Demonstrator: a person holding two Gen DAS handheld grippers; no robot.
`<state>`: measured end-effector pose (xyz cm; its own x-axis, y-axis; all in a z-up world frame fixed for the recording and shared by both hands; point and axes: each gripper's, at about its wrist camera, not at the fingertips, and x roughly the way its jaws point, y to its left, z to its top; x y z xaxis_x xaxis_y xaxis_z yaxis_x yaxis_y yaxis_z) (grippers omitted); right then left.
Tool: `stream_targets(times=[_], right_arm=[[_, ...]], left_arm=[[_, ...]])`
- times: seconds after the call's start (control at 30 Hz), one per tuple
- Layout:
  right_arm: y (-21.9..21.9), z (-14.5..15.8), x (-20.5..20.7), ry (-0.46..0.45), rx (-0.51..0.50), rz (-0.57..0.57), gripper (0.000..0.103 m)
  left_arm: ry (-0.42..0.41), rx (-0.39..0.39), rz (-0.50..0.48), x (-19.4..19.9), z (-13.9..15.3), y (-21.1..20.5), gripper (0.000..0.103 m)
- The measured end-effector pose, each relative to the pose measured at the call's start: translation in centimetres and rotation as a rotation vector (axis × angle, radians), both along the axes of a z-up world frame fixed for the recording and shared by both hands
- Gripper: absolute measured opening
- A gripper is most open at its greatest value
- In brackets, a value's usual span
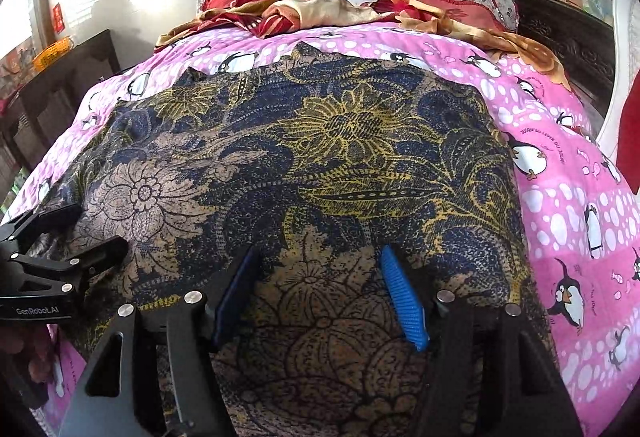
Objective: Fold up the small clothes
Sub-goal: 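Press the folded shirt flat with both grippers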
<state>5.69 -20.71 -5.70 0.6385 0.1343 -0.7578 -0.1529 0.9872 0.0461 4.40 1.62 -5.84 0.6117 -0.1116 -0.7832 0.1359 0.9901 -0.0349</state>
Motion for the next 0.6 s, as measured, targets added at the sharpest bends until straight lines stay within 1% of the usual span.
stream_targets(times=[0.23,0.33,0.37,0.4,0.47,0.53,0.6], right_arm=[[0.0,0.0,0.0,0.000,0.004,0.001,0.068],[-0.1,0.0,0.0,0.002,0.011,0.001,0.068],[-0.1,0.0,0.0,0.001,0.009,0.001,0.068],[0.0,0.0,0.0,0.001,0.006,0.001,0.068],[0.0,0.0,0.0,-0.001,0.000,0.001,0.068],[0.0,0.0,0.0,-0.001,0.000,0.000,0.068],[0.0,0.0,0.0,-0.002,-0.003,0.000,0.068]], left_arm=[[0.000,0.001,-0.001,0.0,-0.1,0.0,0.103],[0.006,0.013,0.019,-0.7,0.7,0.0,0.103],[0.018,-0.009,0.017,-1.5,1.3,0.1,0.103],[0.032,-0.048,-0.003,-2.6,2.0,0.4,0.103],[0.031,-0.102,-0.018,-4.9,3.0,1.5,0.103],[0.028,-0.136,-0.002,-7.3,3.6,3.3,0.103],[0.040,-0.205,0.027,-9.7,3.8,6.0,0.103]])
